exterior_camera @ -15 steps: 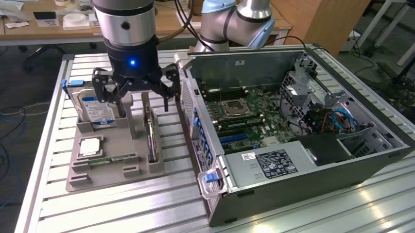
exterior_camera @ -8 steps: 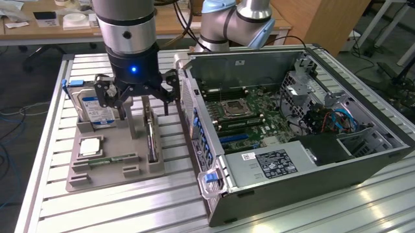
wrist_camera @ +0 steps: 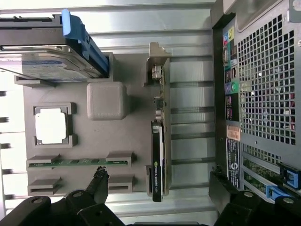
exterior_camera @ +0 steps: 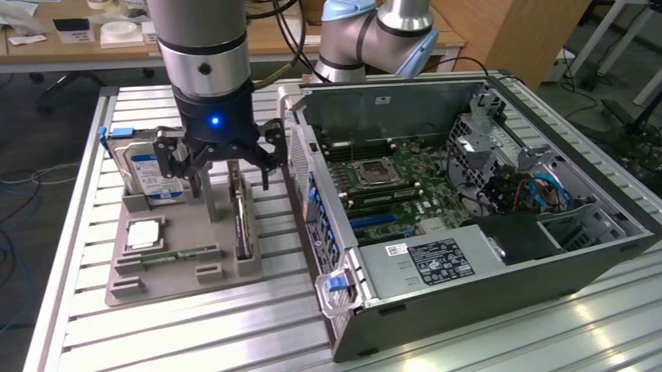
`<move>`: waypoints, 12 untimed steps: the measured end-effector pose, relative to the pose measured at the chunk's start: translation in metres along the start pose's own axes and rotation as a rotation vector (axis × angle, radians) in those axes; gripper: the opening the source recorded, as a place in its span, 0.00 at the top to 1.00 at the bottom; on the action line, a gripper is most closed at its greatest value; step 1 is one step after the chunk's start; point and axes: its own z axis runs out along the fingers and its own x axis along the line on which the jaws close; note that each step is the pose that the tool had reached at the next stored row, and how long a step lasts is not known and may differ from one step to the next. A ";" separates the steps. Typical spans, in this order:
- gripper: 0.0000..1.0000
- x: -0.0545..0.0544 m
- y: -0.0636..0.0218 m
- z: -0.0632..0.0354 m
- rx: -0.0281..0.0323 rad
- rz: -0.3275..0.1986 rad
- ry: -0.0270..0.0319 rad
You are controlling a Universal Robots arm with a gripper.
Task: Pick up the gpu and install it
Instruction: 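Pick up the gpu and move the gpu toward the slot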
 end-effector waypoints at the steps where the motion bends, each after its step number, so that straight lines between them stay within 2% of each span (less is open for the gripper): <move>1: 0.06 0.000 0.0000 0.0013 0.0000 0.000 0.0001; 12: 0.06 0.000 -0.0001 0.0118 0.0000 0.000 0.0002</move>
